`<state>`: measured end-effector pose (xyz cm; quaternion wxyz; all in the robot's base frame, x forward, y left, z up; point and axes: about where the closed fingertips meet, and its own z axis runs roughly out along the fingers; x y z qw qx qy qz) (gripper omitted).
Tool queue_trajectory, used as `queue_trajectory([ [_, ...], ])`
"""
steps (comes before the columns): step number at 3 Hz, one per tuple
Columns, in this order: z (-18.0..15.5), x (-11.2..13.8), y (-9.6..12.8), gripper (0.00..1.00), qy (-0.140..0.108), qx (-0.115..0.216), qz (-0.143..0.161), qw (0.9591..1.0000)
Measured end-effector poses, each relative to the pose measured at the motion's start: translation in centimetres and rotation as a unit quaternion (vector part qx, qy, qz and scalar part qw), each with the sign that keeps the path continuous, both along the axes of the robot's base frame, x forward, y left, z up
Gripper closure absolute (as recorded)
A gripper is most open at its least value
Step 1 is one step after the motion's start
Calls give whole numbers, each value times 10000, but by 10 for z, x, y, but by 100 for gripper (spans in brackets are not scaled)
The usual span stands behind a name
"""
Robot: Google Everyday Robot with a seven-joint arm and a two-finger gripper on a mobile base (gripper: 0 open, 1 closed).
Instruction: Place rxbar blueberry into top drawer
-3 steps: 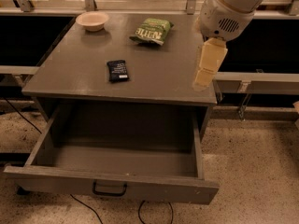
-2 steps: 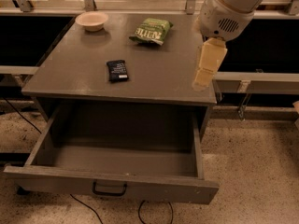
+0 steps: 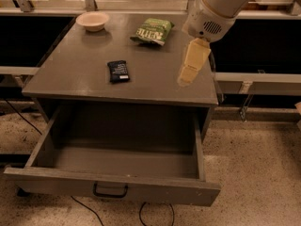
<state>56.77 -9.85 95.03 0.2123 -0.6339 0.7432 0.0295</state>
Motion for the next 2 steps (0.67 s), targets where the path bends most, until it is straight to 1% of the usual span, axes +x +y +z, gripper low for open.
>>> queue_trajectory([
  [2, -14, 31, 29, 0, 144, 295, 142, 9994],
])
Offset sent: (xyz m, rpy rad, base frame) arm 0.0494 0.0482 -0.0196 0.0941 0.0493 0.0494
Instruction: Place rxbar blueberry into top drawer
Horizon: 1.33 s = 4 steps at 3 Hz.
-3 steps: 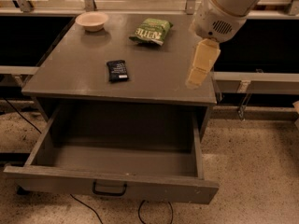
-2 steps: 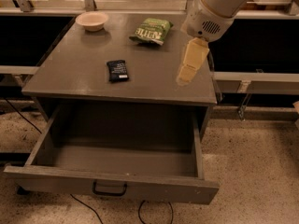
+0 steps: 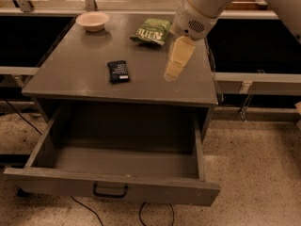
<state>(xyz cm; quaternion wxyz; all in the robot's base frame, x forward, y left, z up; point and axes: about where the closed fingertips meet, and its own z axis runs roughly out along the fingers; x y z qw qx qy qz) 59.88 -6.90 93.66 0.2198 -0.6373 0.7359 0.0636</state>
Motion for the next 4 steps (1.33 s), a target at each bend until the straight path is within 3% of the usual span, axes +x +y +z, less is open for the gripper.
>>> queue_trajectory([
  [1, -7, 17, 19, 0, 363, 101, 42, 9993],
  [2, -8, 17, 19, 0, 354, 107, 38, 9993],
  [3, -12, 24, 26, 0, 451, 355, -37, 9983],
  [4, -19, 36, 37, 0, 725, 556, -136, 9957],
])
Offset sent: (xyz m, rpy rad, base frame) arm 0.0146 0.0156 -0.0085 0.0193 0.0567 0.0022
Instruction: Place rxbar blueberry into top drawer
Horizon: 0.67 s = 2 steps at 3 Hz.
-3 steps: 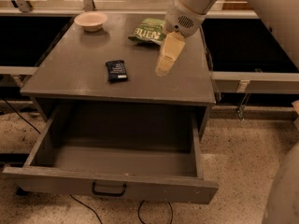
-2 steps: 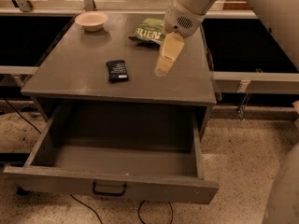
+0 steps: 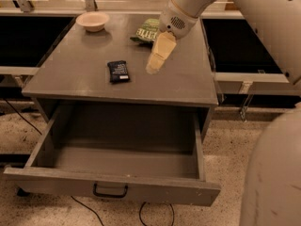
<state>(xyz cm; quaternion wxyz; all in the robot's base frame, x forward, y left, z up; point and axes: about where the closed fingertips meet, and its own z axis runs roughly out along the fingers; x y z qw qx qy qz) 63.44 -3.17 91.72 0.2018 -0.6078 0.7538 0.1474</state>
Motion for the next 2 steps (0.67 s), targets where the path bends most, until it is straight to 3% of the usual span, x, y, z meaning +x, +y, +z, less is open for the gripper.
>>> queue_trajectory([
  [1, -4, 10, 10, 0, 244, 58, -59, 9997],
  [2, -5, 11, 11, 0, 263, 39, -99, 9996],
])
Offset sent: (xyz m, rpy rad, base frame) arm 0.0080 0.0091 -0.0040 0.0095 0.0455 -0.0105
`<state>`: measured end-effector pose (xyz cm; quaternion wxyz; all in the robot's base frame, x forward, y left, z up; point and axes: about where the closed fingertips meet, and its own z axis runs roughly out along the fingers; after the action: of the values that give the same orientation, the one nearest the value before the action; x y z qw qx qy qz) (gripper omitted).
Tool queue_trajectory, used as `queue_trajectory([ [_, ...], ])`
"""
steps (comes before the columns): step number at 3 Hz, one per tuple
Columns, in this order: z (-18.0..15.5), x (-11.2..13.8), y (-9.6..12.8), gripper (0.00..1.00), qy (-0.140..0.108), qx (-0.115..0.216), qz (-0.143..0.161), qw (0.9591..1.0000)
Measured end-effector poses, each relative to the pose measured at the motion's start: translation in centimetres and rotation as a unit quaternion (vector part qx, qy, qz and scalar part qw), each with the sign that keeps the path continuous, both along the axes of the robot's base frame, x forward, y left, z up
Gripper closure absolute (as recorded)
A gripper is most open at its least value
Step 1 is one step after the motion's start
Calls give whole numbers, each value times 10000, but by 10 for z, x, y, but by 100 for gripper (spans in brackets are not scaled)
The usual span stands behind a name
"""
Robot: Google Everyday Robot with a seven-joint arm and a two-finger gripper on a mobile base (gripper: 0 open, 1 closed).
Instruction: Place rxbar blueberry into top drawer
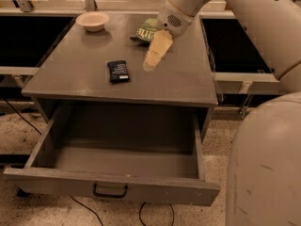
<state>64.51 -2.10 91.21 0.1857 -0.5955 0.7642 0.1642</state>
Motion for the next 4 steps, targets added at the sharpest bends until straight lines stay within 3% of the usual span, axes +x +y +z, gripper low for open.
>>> queue_trajectory([
  [1, -4, 4, 1, 0, 62, -68, -122, 9999],
  [2, -9, 10, 2, 0, 161, -473, -511, 9974],
  [4, -21, 28, 13, 0, 468, -930, -1016, 9894],
])
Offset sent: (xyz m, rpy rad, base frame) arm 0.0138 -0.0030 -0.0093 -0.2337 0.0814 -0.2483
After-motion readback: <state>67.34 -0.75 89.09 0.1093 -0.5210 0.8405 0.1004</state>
